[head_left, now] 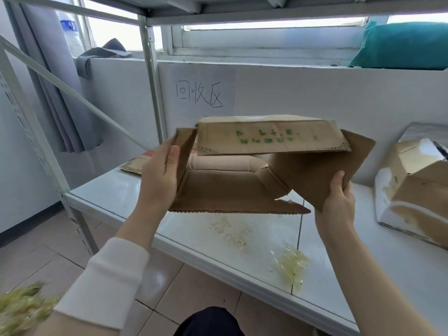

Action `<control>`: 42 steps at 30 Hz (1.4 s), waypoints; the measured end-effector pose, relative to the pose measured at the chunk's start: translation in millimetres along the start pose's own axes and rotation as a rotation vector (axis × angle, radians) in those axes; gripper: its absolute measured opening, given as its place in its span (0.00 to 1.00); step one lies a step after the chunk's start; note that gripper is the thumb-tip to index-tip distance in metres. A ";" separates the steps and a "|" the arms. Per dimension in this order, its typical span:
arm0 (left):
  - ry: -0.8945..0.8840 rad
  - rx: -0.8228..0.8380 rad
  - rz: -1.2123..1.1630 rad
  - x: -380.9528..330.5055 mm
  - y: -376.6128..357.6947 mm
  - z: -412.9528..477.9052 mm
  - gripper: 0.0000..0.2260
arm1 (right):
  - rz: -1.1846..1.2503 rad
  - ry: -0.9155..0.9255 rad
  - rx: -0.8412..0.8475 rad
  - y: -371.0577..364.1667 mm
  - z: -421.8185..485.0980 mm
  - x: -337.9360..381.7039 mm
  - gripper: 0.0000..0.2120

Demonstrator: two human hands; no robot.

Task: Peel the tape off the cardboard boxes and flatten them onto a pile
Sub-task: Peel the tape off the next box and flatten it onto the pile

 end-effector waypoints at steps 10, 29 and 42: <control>-0.219 0.929 0.436 63.3 -110.1 -60.4 0.23 | 0.533 -0.303 0.082 -9.6 20.9 -66.5 0.35; 0.860 -0.059 -0.180 169.9 17.3 -64.9 0.15 | 0.192 -0.560 0.036 18.8 13.9 -111.4 0.11; 0.871 0.190 0.389 232.5 62.1 -55.1 0.23 | -1.203 -0.056 0.106 -10.7 40.1 -102.6 0.29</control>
Point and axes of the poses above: each hand's wrist, its own z-axis towards the middle knuckle, its own y-axis out of the back of the hand, x = y × z, the point moved 10 cm from there along z, towards the middle knuckle, and after that the axes turned 12 degrees about -z, right-handed, at the moved point
